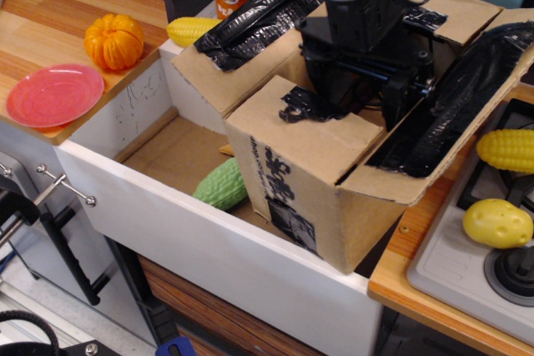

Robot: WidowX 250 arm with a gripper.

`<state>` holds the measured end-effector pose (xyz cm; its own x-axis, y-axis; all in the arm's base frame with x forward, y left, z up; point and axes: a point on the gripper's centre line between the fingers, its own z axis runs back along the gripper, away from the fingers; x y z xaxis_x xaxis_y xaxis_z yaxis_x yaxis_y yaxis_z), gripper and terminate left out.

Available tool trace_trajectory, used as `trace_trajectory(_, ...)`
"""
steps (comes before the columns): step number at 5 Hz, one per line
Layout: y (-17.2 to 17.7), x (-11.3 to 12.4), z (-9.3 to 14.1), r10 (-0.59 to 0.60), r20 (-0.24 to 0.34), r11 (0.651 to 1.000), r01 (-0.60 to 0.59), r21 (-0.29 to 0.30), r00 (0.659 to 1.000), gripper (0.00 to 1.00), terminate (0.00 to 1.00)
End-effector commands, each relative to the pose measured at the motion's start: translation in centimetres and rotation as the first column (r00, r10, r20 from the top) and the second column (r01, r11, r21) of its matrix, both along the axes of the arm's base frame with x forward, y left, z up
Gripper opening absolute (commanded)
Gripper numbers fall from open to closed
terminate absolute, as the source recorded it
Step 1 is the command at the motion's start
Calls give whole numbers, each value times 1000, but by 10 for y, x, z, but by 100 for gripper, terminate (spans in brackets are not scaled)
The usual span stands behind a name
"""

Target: Open small4fbox flaps

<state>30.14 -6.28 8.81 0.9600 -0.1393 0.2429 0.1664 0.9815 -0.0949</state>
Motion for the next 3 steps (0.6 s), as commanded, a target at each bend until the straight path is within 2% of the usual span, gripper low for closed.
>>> trace_trajectory(1,0,-5,12,15,11,1000,-15,-4,1000,100,0)
trace_trajectory(3,4,-20,28,8,-57,1000,-6,23,998,100,0)
